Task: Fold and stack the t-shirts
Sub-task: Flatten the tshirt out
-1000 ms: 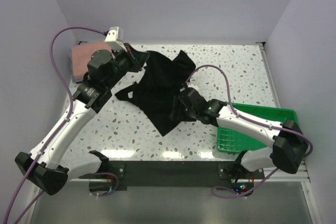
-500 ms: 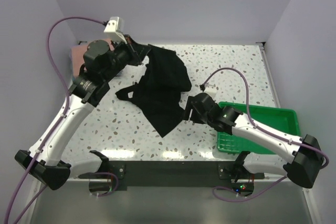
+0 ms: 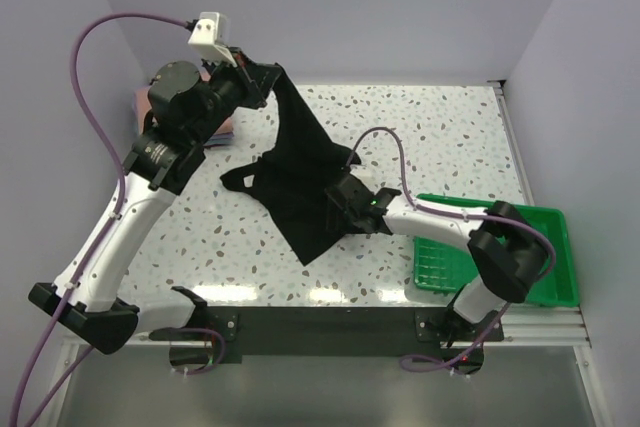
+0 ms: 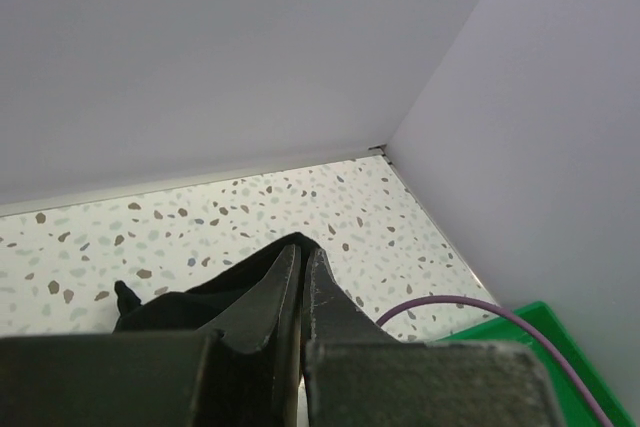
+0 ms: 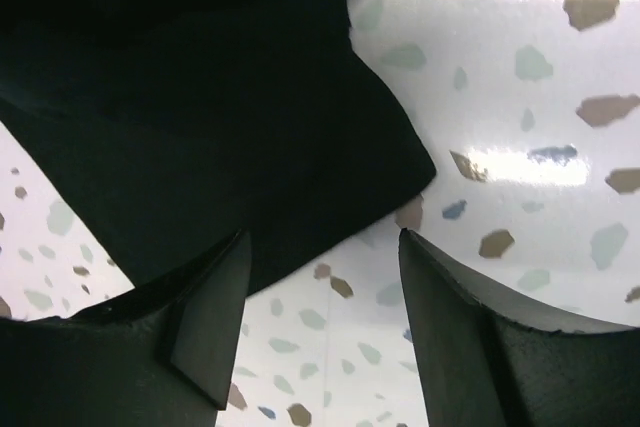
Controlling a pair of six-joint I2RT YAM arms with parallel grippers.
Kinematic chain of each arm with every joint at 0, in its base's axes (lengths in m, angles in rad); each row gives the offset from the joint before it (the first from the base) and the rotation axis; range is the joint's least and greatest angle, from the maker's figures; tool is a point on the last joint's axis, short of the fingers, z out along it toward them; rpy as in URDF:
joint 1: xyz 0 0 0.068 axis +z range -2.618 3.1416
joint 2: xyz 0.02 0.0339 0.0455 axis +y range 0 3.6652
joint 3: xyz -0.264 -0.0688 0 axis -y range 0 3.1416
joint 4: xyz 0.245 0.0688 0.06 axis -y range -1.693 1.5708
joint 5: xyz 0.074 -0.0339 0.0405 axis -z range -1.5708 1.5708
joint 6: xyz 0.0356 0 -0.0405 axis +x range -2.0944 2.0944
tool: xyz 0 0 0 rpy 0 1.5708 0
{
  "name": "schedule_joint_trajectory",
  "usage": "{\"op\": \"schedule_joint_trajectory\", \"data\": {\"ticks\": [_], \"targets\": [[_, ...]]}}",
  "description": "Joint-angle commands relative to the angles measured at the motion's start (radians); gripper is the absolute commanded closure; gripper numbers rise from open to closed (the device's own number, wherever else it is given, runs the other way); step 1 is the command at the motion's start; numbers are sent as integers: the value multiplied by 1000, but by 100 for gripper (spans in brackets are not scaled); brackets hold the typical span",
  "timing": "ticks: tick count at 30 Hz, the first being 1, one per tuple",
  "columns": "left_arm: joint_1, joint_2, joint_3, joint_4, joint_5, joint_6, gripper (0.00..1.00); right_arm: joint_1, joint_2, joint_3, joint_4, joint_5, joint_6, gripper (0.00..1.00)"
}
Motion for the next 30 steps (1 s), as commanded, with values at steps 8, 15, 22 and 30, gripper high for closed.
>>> {"op": "schedule_joint_trajectory", "data": {"ticks": [8, 15, 22, 30], "targets": [[6, -74, 13, -32, -114, 96, 100, -1, 149, 137, -52, 111, -31, 41], [7, -89, 6, -54, -147, 125, 100, -7, 186, 144, -44, 158, -68, 41], [7, -76, 12, -42, -147, 145, 100, -8, 260, 135, -14, 124, -105, 54], [7, -44, 42, -40, -169, 197, 100, -7, 240, 175, -105, 100, -118, 99]]}}
